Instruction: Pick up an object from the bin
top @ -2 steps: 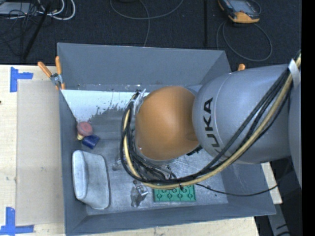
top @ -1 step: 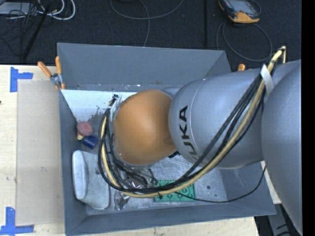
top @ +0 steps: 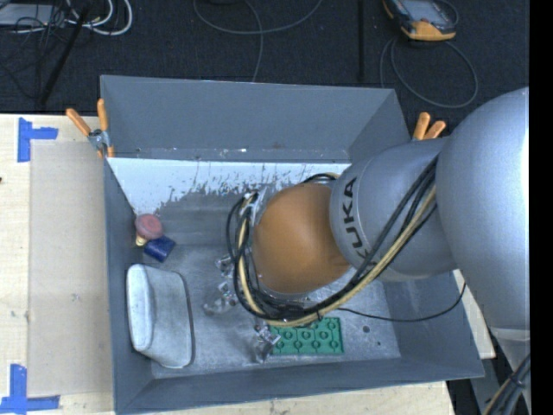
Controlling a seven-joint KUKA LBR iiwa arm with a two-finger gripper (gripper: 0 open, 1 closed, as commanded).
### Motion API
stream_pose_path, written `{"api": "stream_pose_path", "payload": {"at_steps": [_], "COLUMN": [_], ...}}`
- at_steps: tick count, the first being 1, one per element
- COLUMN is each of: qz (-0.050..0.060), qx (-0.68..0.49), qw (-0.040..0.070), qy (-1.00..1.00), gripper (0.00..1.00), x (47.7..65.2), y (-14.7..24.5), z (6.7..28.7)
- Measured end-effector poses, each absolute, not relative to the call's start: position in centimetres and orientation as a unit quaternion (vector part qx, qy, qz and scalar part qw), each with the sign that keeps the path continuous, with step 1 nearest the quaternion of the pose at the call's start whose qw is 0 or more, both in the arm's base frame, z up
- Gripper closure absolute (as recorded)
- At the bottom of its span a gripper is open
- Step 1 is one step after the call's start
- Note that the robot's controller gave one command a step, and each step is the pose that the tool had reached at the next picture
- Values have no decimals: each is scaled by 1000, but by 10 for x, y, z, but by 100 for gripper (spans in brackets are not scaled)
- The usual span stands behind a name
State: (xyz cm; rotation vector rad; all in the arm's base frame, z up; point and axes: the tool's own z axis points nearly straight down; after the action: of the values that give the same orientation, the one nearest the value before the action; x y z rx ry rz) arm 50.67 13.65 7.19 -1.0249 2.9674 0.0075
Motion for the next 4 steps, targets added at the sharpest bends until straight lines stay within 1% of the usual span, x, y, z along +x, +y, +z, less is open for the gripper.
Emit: {"api": "stream_pose_path", "payload": {"at_steps": [1,2,3,4], "qz": [0,0,4,2], "qx": [-597,-730,-770,-770], "qw": [1,3,-1,3], "qy": [802,684,638,639], "gripper": [0,0,0,100], "x": [572,620,610,613], "y": [130,142,93,94], "z": [113,182,76,81]}}
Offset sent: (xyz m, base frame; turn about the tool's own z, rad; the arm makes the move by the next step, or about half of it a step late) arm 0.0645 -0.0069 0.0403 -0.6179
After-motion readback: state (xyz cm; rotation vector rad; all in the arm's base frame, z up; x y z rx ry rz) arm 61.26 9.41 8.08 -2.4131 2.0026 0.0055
